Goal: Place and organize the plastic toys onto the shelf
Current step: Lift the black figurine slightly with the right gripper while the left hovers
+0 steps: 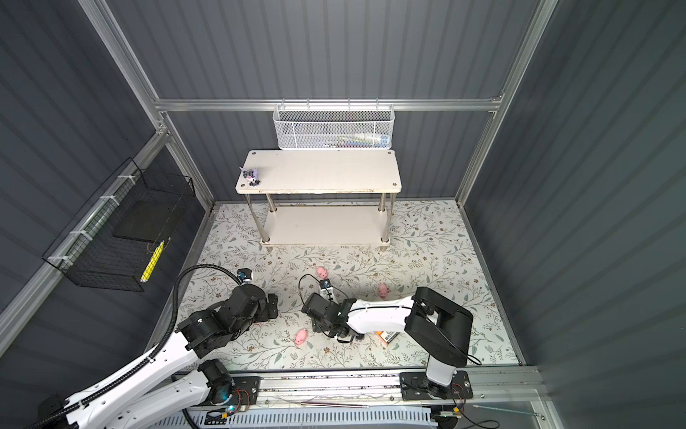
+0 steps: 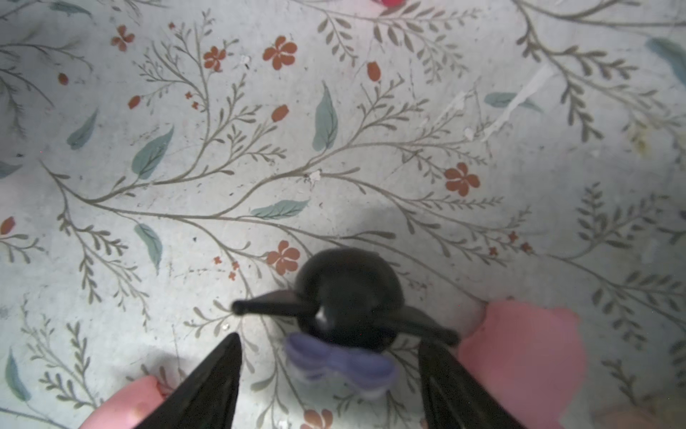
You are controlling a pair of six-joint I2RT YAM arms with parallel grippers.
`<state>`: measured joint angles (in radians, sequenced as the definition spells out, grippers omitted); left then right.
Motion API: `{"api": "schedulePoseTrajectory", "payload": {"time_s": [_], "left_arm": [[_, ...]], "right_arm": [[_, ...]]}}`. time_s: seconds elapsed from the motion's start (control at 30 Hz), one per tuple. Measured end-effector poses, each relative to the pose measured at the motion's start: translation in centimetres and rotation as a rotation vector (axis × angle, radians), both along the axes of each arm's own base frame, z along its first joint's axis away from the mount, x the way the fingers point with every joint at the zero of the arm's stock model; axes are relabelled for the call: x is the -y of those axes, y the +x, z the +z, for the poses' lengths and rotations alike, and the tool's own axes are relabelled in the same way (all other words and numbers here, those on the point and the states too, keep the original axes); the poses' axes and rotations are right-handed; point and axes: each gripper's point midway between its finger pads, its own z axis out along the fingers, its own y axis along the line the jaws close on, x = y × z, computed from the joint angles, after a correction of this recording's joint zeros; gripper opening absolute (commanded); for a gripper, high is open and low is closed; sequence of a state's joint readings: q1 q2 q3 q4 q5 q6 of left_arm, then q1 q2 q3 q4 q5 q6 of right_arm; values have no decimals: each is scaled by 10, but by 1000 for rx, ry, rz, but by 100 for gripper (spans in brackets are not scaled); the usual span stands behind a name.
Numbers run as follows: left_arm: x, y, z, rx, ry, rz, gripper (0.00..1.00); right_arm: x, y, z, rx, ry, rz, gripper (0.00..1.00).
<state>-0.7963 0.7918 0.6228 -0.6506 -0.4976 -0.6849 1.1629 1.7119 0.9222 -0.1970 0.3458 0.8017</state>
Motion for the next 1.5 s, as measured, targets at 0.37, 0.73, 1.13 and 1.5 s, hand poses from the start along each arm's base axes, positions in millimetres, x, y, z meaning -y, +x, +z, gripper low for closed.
{"api": "schedulePoseTrajectory", "payload": {"time_s": [0.37,0.73,1.13,1.5], "left_arm": [[-3,-3,8,25,-26,1,96],[-5,-4,8,24,-24,1,96],[-5,-5,7,17,-17,1,95],[-4,-2,9,14,-6,5,95]], "right_arm": [[5,9,8,108,9,-36,73],[4,17,12,167,35,-55,70],[4,20,0,176,2,-52,67],[0,24,3,184,9,-55,59]]}}
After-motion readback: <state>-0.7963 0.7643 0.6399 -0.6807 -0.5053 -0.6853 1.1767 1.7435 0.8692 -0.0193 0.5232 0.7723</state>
